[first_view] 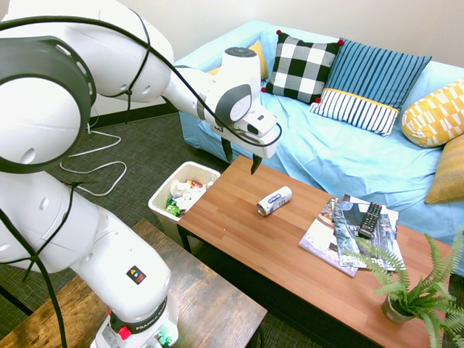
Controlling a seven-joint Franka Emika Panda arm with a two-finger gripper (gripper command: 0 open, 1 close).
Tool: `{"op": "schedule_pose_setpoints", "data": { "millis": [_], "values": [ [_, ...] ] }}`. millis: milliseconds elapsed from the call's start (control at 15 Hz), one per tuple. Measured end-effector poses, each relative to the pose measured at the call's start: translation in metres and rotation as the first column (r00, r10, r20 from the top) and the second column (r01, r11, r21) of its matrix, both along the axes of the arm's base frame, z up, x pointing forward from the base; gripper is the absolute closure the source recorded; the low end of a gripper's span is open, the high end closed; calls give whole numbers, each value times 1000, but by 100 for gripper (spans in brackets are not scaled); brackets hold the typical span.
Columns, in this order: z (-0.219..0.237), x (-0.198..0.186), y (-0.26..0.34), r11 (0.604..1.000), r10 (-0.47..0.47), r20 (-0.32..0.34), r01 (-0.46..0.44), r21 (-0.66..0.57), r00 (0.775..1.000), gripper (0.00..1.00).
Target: Throw the can in the trash bin
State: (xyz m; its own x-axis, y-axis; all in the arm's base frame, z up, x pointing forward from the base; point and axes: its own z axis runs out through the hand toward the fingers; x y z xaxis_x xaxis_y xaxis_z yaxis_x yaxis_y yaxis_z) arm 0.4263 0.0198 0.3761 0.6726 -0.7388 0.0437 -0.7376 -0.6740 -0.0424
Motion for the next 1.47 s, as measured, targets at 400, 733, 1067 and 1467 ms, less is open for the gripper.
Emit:
{"op": "schedule_pose_setpoints", "data": {
  "millis": [400, 733, 1067, 1467],
  "values": [
    [-36, 45, -7, 988, -148, 43, 150, -40, 988, 0],
    [-110, 119, -10, 956, -287, 29, 288, -55, 957, 0],
    [-174, 157, -15, 908, -407, 2, 404, -111, 914, 0],
    [-249, 175, -27, 880, -452, -38, 438, -181, 891, 0]
  ]
}}
